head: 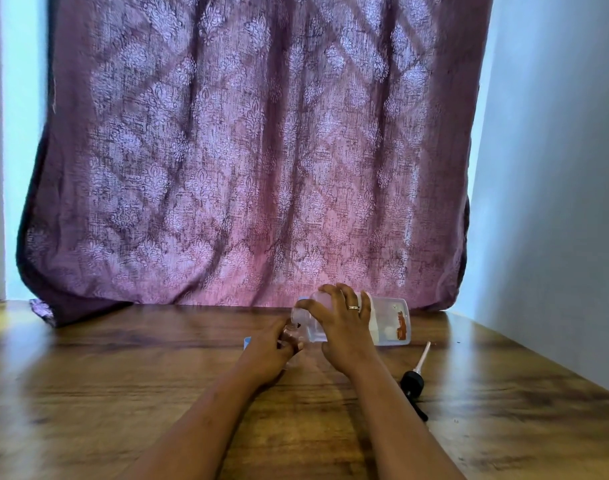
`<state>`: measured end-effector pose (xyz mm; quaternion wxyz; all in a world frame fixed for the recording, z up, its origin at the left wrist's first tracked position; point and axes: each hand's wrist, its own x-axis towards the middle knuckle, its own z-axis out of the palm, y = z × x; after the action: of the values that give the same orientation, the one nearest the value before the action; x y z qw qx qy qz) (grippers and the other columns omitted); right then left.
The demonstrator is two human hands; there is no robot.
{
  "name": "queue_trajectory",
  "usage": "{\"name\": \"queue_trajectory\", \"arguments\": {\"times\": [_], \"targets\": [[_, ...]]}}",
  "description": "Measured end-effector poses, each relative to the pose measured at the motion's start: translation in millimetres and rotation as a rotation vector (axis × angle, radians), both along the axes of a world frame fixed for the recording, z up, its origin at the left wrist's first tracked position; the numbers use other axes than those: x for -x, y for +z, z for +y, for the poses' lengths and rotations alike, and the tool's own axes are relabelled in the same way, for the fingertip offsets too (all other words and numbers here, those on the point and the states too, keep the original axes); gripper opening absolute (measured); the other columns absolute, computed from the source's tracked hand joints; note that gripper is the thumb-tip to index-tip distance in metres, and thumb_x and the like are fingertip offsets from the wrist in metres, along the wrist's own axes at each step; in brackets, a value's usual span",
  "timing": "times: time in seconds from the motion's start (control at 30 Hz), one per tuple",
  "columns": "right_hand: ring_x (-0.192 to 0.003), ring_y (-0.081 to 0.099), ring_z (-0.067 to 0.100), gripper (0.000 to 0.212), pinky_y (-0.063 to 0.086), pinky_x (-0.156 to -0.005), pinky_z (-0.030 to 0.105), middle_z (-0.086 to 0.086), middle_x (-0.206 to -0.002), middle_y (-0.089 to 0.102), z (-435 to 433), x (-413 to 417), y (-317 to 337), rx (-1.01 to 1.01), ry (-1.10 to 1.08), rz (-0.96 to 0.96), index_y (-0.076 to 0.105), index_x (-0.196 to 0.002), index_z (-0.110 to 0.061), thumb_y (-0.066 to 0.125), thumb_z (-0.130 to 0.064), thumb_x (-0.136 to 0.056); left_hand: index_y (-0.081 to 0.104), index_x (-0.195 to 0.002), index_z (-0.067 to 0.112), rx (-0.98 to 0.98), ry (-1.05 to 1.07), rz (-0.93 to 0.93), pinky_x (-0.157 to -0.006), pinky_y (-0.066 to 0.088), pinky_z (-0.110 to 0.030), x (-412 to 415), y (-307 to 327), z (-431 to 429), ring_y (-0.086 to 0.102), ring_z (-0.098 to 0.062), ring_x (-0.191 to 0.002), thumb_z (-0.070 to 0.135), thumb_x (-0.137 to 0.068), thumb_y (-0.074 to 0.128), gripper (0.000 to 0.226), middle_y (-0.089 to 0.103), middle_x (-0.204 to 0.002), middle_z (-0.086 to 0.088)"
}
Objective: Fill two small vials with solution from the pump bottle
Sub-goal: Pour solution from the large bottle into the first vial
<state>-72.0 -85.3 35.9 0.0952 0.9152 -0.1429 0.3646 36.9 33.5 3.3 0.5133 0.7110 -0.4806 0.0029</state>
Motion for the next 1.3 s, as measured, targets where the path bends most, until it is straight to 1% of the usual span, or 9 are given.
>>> {"name": "queue_trajectory", "arguments": {"times": [0.1, 0.17, 0.4, 0.67, 0.77, 0.87, 1.0, 1.13, 1.3], "targets": [[-0.14, 0.01, 0.029, 0.088, -0.004, -0.111, 0.054, -0.002, -0.144, 0.027, 0.3, 0.3, 1.2, 0.005, 0.009, -0.003, 0.036, -0.123, -0.051, 0.057, 0.01, -0.063, 0.048, -0.109, 0.048, -0.012, 0.0, -0.001, -0.058, 0.042, -0.004, 0.4, 0.2, 0.0, 0.057, 0.01, -0.078, 0.025, -0.087, 0.064, 0.035, 0.059, -0.09, 0.024], [-0.141, 0.008, 0.028, 0.088, -0.005, -0.111, 0.054, -0.002, -0.144, 0.026, 0.7, 0.8, 1.5, 0.005, 0.012, -0.002, 0.035, -0.123, -0.051, 0.055, 0.011, -0.063, 0.05, -0.109, 0.045, 0.001, 0.006, -0.005, -0.061, 0.042, -0.001, 0.2, -0.7, 0.4, 0.056, 0.013, -0.076, 0.023, -0.087, 0.065, 0.035, 0.06, -0.089, 0.024], [-0.141, 0.006, 0.028, 0.088, -0.007, -0.111, 0.053, -0.001, -0.145, 0.026, 0.5, 1.3, 2.5, -0.004, 0.026, -0.004, 0.036, -0.122, -0.05, 0.054, 0.012, -0.063, 0.046, -0.104, 0.051, -0.004, 0.006, -0.007, -0.063, 0.038, -0.005, 0.8, 0.7, 1.3, 0.056, 0.007, -0.083, 0.024, -0.087, 0.065, 0.036, 0.059, -0.09, 0.025], [-0.141, 0.008, 0.028, 0.088, -0.006, -0.112, 0.053, 0.0, -0.145, 0.027, 1.2, 2.0, 3.0, 0.014, 0.02, -0.007, 0.037, -0.121, -0.049, 0.054, 0.013, -0.062, 0.046, -0.111, 0.049, -0.006, -0.002, -0.008, -0.066, 0.038, -0.008, 0.3, 0.8, 0.5, 0.056, 0.006, -0.087, 0.026, -0.087, 0.063, 0.037, 0.058, -0.093, 0.026], [-0.141, 0.008, 0.029, 0.087, -0.007, -0.111, 0.053, 0.0, -0.145, 0.028, 1.8, 2.2, 3.9, 0.015, 0.02, -0.007, 0.039, -0.122, -0.048, 0.053, 0.014, -0.062, 0.045, -0.113, 0.05, 0.001, -0.003, -0.023, -0.065, 0.04, -0.008, -0.2, 0.2, 0.3, 0.057, 0.006, -0.088, 0.027, -0.087, 0.064, 0.04, 0.058, -0.093, 0.026], [-0.141, 0.007, 0.029, 0.085, -0.008, -0.111, 0.052, 0.0, -0.145, 0.028, 1.9, 2.7, 4.3, 0.029, 0.014, -0.002, 0.039, -0.122, -0.047, 0.053, 0.013, -0.063, 0.048, -0.118, 0.044, 0.011, -0.006, -0.021, -0.06, 0.044, -0.003, -1.1, -0.4, -0.5, 0.057, 0.004, -0.087, 0.025, -0.087, 0.064, 0.04, 0.058, -0.094, 0.025], [-0.142, 0.007, 0.029, 0.083, -0.008, -0.111, 0.053, 0.0, -0.146, 0.027, 2.7, 3.2, 5.2, 0.036, 0.009, 0.006, 0.04, -0.124, -0.047, 0.056, 0.011, -0.066, 0.046, -0.117, 0.045, 0.008, -0.006, -0.019, -0.061, 0.042, 0.001, -1.0, -0.2, 0.0, 0.056, 0.005, -0.086, 0.025, -0.087, 0.064, 0.041, 0.056, -0.094, 0.026], [-0.142, 0.007, 0.029, 0.081, -0.008, -0.111, 0.052, 0.0, -0.146, 0.028, 3.8, 3.5, 6.9, 0.038, 0.013, 0.008, 0.042, -0.124, -0.046, 0.057, 0.009, -0.067, 0.043, -0.116, 0.047, -0.006, 0.001, -0.031, -0.059, 0.041, -0.001, -1.0, 0.3, 0.3, 0.055, 0.007, -0.086, 0.028, -0.088, 0.063, 0.04, 0.054, -0.093, 0.03], [-0.142, 0.006, 0.028, 0.081, -0.012, -0.111, 0.051, -0.001, -0.146, 0.027, 4.1, 4.5, 6.8, 0.025, 0.019, 0.002, 0.042, -0.124, -0.046, 0.056, 0.01, -0.067, 0.044, -0.116, 0.047, -0.006, -0.002, -0.019, -0.057, 0.044, -0.003, -1.8, 0.2, -1.0, 0.056, 0.005, -0.087, 0.028, -0.087, 0.064, 0.04, 0.053, -0.095, 0.031]]}}
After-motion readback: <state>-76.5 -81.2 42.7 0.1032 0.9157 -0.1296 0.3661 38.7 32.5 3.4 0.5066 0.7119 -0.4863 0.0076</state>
